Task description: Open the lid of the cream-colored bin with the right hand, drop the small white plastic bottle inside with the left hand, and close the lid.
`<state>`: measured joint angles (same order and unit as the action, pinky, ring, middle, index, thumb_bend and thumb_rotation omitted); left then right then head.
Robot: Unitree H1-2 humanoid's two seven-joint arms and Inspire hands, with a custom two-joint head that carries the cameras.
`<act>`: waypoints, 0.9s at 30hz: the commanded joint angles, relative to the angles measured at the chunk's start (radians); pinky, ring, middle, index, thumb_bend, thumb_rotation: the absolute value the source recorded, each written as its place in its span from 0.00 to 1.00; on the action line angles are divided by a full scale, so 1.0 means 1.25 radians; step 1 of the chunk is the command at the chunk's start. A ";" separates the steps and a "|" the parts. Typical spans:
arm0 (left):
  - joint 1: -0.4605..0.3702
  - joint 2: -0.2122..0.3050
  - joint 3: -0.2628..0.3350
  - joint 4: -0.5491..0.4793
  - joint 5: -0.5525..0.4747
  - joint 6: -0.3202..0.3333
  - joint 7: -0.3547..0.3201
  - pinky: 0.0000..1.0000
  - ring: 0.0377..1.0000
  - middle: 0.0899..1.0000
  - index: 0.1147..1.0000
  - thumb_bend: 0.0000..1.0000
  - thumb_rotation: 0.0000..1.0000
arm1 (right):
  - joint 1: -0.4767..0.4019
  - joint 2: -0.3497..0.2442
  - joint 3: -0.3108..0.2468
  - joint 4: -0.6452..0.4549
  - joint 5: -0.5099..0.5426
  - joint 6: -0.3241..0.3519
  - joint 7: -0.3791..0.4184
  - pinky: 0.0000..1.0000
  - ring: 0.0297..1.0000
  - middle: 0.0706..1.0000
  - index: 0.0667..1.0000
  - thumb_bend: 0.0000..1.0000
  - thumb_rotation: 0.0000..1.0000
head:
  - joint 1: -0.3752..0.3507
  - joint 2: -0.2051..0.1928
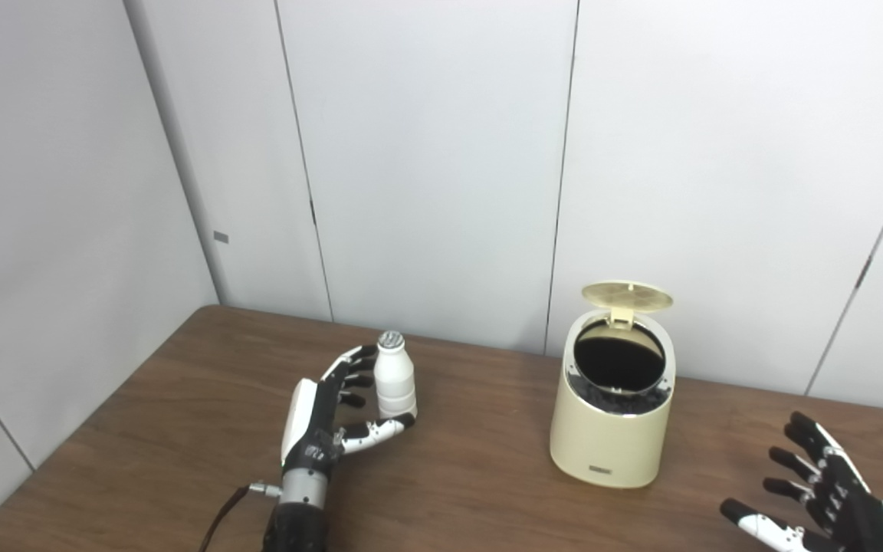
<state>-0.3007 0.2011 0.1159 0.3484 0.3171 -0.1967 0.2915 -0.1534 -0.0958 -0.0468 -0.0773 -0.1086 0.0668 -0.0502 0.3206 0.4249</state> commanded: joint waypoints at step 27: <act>-0.072 -0.001 0.000 0.096 -0.005 -0.076 0.079 0.51 0.58 0.61 0.63 0.75 0.00 | -0.005 -0.003 -0.001 -0.034 -0.020 -0.048 -0.004 0.65 0.79 0.88 0.87 0.66 0.00 | -0.008 0.010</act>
<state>-0.3696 0.2001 0.1159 0.4579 0.3157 -0.2513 0.3667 -0.1381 -0.0954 -0.0457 -0.0848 -0.1380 0.0404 -0.0531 0.3099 0.4372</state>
